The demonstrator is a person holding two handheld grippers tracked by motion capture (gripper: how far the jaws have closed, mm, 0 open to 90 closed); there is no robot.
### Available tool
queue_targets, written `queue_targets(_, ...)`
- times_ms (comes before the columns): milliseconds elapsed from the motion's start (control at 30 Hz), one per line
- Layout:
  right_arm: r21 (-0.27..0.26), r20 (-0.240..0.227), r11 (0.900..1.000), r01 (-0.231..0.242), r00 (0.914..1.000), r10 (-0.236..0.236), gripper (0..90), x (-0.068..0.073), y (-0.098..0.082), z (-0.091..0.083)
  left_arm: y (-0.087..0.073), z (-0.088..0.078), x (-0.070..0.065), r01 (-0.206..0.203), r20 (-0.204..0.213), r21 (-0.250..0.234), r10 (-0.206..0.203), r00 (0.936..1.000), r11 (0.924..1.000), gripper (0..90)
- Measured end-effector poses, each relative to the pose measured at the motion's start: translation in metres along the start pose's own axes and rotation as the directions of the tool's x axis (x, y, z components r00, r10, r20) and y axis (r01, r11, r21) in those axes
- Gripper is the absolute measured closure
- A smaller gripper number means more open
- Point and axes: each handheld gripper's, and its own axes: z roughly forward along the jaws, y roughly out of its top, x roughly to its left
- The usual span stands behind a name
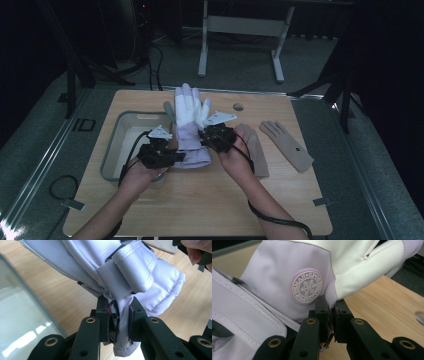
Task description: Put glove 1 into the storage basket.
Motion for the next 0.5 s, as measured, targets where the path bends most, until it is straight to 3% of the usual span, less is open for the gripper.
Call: queue_targets(500,-0.021,-0.086,0.999,0.046,0.9952,-0.048,83.7,0.050,0.048,0.038,-0.030,-0.059,0.044,0.051,-0.046,-0.005,-0.051,0.9976,0.9987,75.7)
